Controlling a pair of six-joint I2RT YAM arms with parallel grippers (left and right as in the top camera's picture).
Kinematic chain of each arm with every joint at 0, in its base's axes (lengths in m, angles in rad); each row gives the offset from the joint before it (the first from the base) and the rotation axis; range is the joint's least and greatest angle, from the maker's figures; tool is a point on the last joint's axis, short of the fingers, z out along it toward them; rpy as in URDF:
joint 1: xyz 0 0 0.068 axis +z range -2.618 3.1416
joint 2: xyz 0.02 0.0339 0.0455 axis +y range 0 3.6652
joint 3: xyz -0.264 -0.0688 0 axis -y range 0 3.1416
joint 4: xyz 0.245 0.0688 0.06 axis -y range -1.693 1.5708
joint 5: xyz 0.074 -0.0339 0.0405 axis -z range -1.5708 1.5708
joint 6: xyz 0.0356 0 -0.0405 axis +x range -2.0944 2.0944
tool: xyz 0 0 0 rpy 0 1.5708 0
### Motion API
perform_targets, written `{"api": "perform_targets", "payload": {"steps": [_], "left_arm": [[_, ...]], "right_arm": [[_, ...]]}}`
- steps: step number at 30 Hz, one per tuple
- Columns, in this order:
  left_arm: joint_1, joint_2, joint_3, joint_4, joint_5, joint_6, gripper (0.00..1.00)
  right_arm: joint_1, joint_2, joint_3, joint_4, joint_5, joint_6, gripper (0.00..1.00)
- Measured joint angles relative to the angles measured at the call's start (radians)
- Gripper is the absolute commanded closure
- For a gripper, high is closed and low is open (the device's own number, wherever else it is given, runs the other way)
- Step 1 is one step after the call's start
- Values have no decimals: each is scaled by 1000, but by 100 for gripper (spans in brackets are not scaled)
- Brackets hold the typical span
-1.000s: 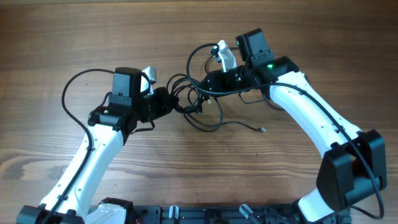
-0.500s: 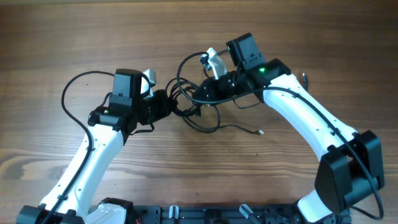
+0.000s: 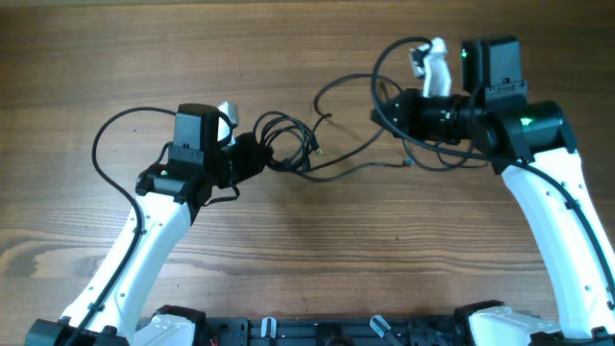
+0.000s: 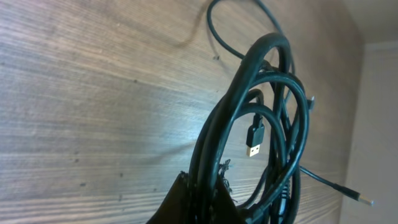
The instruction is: Untangle cables
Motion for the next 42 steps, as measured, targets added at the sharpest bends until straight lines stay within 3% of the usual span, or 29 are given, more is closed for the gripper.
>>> {"api": "perform_targets", "payload": {"steps": [7,14,15,16,20,23,26,29,34,42], "left_arm": [[0,0,0,351,123,-72,96],[5,1,-1,584,390,-342,96],[8,1,-1,616,429,-377,96],[13,1,-1,649,467,-413,96],[66,0,0,698,604,-496,96],[100,0,3,572,628,-426,96],[121,0,2,444,616,-297,96],[124,0,3,369,605,-61,96],[124,0,2,340,604,195,96],[124,0,2,336,558,361,96]], "right_arm": [[-2,57,-70,-59,166,123,96],[-4,196,-96,94,190,145,92],[-5,204,-97,110,189,148,79],[-5,211,-97,132,189,149,57],[-6,213,-97,135,182,110,34],[-13,213,-69,108,161,50,25],[-15,206,-18,96,126,-19,25],[-16,167,31,92,46,-115,26],[-16,125,56,95,-22,-195,29],[6,123,57,116,-114,-167,30]]}}
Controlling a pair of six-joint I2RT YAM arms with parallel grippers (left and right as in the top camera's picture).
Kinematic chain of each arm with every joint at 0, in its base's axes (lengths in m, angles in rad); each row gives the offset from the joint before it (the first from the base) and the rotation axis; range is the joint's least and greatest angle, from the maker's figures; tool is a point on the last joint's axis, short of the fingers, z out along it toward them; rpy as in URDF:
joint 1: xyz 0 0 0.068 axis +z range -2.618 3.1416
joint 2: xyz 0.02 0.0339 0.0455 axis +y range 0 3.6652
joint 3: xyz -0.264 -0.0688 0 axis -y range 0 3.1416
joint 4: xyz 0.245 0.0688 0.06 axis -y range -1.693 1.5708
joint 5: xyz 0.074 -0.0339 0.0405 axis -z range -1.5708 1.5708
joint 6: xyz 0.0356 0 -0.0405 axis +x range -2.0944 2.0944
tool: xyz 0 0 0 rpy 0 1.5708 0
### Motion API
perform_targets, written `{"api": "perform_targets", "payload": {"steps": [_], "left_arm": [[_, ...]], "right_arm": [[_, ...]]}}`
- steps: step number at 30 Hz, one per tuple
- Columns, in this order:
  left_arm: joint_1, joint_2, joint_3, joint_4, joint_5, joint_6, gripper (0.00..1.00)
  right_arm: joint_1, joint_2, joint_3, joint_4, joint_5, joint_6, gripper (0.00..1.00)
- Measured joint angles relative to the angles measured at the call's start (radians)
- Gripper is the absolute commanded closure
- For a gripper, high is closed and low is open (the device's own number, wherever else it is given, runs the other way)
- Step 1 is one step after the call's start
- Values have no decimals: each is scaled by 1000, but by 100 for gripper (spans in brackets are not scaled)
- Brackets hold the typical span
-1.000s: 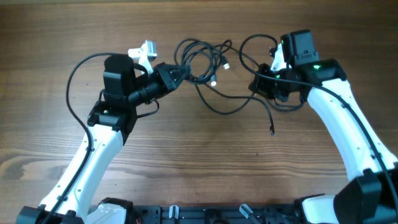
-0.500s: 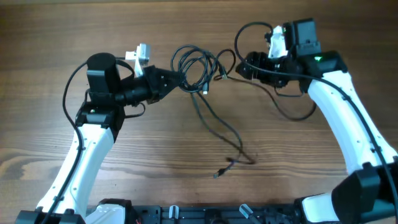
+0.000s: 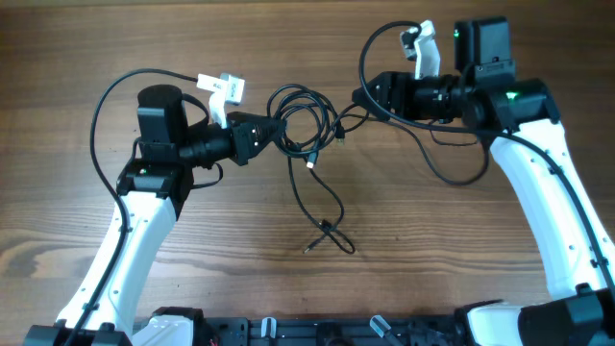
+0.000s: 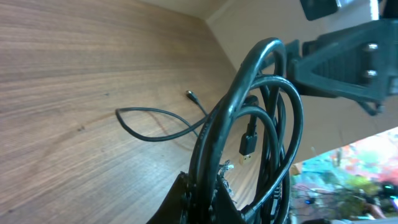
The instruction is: Untangle cables
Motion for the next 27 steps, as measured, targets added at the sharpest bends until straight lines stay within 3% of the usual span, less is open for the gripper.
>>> {"api": "perform_targets", "payload": {"steps": [7,12,13,18,23,27], "left_arm": [[0,0,0,23,-25,14,96],[0,0,0,64,-37,-2,96],[0,0,0,66,-38,-2,96],[10,0,0,80,-85,-53,96],[40,0,0,216,-159,-179,96],[50,0,0,238,-151,-251,96]], "right_arm": [[96,8,0,-28,71,27,48],[102,102,2,-19,86,17,92],[102,113,2,-20,90,14,96],[102,116,2,-67,61,16,95],[149,116,2,-148,50,34,95],[179,116,4,-98,54,24,89]]}}
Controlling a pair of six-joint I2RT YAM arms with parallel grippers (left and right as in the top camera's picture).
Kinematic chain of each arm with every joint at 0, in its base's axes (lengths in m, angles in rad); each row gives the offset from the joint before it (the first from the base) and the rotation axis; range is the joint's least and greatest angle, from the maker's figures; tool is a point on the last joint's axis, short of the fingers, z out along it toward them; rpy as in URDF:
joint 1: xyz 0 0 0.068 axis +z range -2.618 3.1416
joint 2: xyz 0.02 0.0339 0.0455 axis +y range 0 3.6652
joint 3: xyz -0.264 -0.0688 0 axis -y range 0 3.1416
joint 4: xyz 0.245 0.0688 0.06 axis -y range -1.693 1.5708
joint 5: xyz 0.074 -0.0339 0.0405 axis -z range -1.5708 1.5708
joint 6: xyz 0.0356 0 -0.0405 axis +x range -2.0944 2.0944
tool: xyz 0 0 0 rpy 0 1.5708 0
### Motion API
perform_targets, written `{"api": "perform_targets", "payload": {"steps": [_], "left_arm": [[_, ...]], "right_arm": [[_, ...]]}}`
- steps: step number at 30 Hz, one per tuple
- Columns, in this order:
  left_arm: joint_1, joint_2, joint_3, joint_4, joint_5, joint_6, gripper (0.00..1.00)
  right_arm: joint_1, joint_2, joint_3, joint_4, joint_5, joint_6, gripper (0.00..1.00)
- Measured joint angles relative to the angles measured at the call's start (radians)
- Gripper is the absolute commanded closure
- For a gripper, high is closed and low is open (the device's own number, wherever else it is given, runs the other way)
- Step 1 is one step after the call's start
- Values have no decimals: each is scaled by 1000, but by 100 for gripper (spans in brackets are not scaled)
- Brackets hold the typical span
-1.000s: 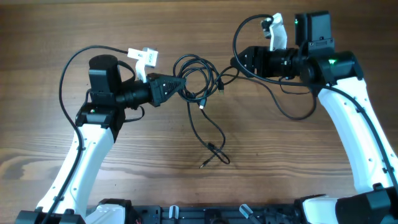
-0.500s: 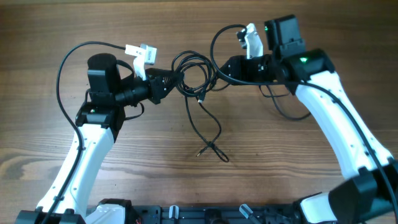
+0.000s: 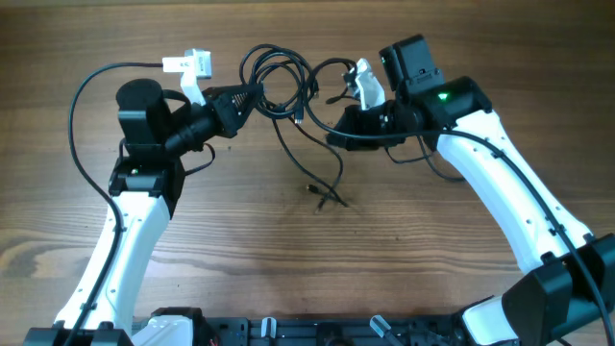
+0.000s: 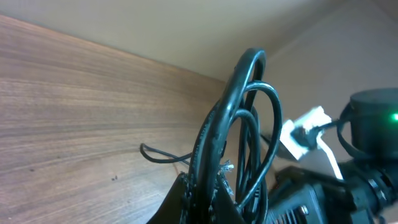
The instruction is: Untangle cables
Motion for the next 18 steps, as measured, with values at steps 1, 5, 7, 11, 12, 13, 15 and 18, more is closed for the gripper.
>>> {"api": "perform_targets", "payload": {"steps": [1,5,7,11,12,13,15,18], "left_arm": [[0,0,0,0,22,11,96],[0,0,0,-52,138,152,96],[0,0,0,-92,166,210,96],[0,0,0,-151,203,290,96],[0,0,0,-159,204,298,96],[0,0,0,-175,206,307,96],[0,0,1,-210,201,316,96],[0,0,1,-288,175,316,96]], "right_arm": [[-5,0,6,3,0,-11,87],[-52,-14,98,8,7,-78,80],[-75,-32,140,8,11,-100,79],[-94,-68,176,14,13,-130,73],[-85,-67,176,11,11,-144,72],[-71,-64,176,8,2,-159,70],[-40,-62,176,8,-16,-184,69],[28,-61,176,11,-15,-200,68]]}}
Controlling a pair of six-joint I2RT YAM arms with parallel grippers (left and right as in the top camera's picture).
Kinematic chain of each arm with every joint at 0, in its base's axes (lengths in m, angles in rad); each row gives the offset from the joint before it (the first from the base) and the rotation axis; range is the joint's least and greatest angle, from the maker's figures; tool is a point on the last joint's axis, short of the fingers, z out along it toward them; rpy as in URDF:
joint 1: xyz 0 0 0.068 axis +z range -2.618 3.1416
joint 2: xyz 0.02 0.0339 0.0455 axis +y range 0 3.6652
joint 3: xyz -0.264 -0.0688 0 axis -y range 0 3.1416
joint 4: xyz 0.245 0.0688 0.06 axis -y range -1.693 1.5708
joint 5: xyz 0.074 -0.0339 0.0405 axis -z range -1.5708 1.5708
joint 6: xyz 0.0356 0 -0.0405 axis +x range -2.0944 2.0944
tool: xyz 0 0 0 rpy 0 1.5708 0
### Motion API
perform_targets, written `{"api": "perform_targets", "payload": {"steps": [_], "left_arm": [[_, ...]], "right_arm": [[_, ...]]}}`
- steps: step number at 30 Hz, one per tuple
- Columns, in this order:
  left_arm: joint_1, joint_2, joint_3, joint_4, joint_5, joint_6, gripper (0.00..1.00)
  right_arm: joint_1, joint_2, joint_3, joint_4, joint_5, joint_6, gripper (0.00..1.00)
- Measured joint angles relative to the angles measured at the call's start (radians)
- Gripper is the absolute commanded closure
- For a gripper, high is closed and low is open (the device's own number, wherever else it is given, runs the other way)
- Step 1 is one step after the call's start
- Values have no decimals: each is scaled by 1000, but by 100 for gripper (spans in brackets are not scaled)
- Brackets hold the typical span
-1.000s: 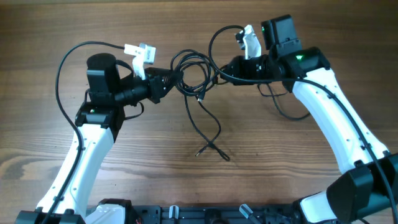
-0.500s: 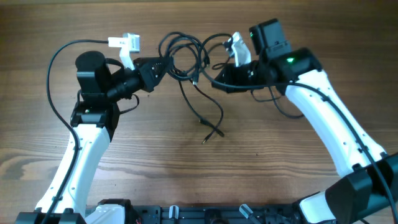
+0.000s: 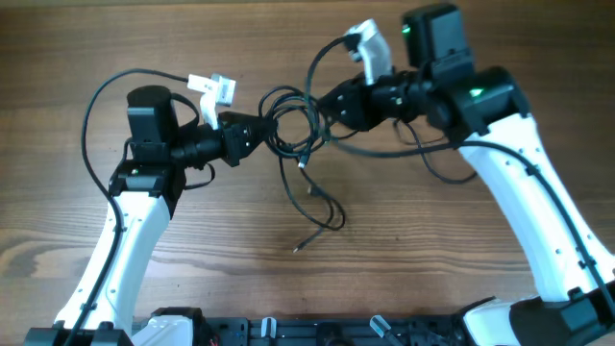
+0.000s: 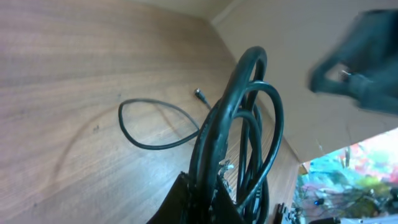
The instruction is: Untangle cables
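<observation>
A coil of black cables (image 3: 290, 117) hangs above the wooden table (image 3: 115, 38), with my left gripper (image 3: 258, 133) shut on its left side. In the left wrist view the fingers (image 4: 208, 199) clamp the bundle and the loops (image 4: 244, 112) rise from them. My right gripper (image 3: 327, 104) meets the coil's right side and looks shut on one strand. One loose cable tail (image 3: 322, 207) drops from the coil onto the table. Its end plug (image 4: 198, 93) lies flat there.
The left arm's own black lead (image 3: 96, 106) arcs out to the left. A white tag (image 3: 213, 91) sits on the left wrist and another (image 3: 370, 38) on the right wrist. More black cable (image 3: 432, 154) sags under the right arm.
My left gripper and the coil have come nearer the table's front. My right gripper, then below and right of the coil, is now level with it on its right.
At first the coil lay low by my left gripper, with strands stretched to the right gripper far to the right. Then the coil was lifted and one cable hung down onto the table. Both grippers then met near the far edge, and now hold the coil mid-table.
</observation>
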Motion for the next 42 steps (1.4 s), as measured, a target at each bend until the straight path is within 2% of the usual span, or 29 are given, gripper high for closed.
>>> {"api": "perform_targets", "payload": {"steps": [3,12,20,26,32,35,42], "left_arm": [[0,0,0,-53,-21,-18,96],[0,0,0,-62,-34,-74,96],[0,0,0,-77,-59,-82,96],[0,0,0,-95,-84,-128,96],[0,0,0,-95,-91,-190,96],[0,0,0,-95,-93,-197,96],[0,0,0,-96,-99,-202,96]], "right_arm": [[66,11,0,-5,73,48,69],[143,74,0,-8,248,135,70],[155,103,5,-9,348,177,68],[154,79,10,-90,449,258,70],[154,80,5,-72,447,293,71],[154,80,4,-29,419,292,69],[159,107,4,-45,388,292,70]]}}
